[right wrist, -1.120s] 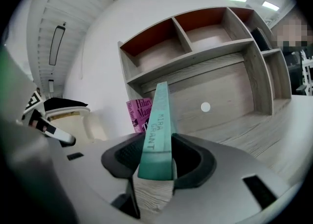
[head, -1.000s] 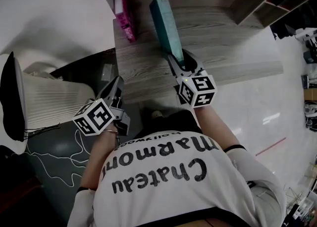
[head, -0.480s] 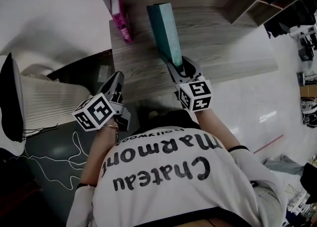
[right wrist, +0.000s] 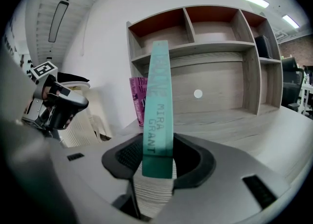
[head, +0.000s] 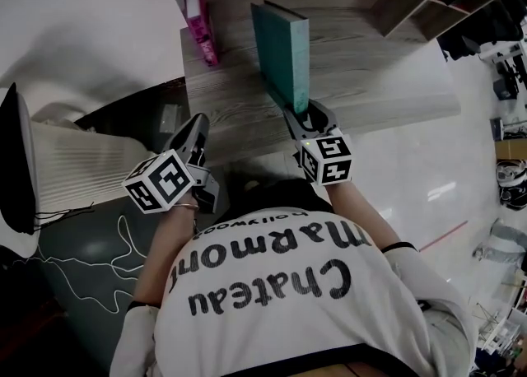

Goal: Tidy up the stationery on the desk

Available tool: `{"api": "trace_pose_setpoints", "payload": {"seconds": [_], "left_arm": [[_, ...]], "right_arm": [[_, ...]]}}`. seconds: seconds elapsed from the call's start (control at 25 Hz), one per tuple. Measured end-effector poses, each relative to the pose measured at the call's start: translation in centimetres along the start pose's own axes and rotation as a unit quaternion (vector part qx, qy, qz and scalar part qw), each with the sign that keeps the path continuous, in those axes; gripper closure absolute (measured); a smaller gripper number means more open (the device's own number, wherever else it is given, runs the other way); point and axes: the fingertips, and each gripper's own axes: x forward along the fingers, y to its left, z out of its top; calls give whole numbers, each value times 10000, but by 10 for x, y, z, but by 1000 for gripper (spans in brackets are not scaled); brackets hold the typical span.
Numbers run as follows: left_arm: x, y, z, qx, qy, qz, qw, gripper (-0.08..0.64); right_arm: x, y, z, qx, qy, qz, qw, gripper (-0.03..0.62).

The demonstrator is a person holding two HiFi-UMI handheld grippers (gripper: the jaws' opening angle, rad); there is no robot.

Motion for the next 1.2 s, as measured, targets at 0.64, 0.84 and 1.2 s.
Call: {"api": "trace_pose_setpoints", "payload": {"seconds": [0.64, 0.84, 1.2], "left_arm": [[-10, 17, -4, 24, 31, 91, 10000, 545], [-13, 29, -2, -158, -50, 262, 9995, 545], [-18, 45, 8, -493, -292, 706, 9959, 545]], "right_arm": [[39, 14, -8, -360, 409, -108, 9985, 417], [57, 26, -8, -525, 543, 37, 9971, 417], [96, 34, -3, -537, 802, 84, 9953, 416]]}}
